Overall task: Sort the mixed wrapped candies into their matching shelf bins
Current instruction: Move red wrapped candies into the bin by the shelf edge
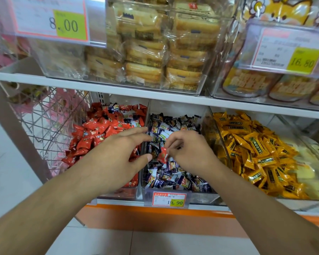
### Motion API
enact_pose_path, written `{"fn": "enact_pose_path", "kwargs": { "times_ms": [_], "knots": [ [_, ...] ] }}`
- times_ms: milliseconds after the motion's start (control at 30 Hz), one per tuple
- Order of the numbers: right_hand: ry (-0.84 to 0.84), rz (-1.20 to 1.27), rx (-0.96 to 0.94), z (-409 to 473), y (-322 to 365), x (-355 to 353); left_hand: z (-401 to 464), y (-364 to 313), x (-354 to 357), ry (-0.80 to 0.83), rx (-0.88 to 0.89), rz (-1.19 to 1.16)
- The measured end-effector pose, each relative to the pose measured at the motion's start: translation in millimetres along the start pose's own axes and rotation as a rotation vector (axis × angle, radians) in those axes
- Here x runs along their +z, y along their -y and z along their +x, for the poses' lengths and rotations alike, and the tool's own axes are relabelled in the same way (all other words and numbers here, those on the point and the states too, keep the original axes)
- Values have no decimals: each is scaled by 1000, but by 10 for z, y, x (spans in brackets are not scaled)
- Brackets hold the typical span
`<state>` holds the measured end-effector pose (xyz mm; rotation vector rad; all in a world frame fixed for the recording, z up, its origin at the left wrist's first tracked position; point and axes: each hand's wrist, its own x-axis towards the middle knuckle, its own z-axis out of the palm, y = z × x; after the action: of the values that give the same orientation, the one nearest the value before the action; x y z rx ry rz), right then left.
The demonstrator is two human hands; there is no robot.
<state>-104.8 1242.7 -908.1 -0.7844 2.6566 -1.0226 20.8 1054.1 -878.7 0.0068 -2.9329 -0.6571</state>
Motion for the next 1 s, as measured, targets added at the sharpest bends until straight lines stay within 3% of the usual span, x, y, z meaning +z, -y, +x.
{"fn": "enact_pose_path", "kwargs": {
  "times_ms": [167, 233, 300, 367, 433, 533, 700, 767, 867, 1000],
  "knots": [
    [-54, 431, 40, -133, 321, -280, 13, -81, -65, -157, -16, -47],
    [-17, 571, 22, -204, 458, -289, 17, -135, -89, -176, -41, -219],
    [18, 654, -4, -248, 536, -281, 16, -161, -108, -190, -41, -363],
    [29, 669, -19, -251, 535, -291, 7, -124, -138, -250, -65, -342],
    [-6, 557, 3, -218, 418, -319, -3, -44, -173, -313, -144, -219],
    [21, 124, -32, -175, 154, -397, -17, 62, -186, -304, -217, 17],
    [490, -324, -20, -271, 29, -475, -4, -33, -103, -129, -48, 47],
    [568, -507, -91, -256, 14, -419, 3, -59, -32, -64, -9, 58],
    [517, -636, -140, -179, -27, -328, 11, -41, 20, -35, 8, 59],
    [404, -593, -126, -97, -52, -241, 5, -14, 21, -36, 7, 46]
  ]
}}
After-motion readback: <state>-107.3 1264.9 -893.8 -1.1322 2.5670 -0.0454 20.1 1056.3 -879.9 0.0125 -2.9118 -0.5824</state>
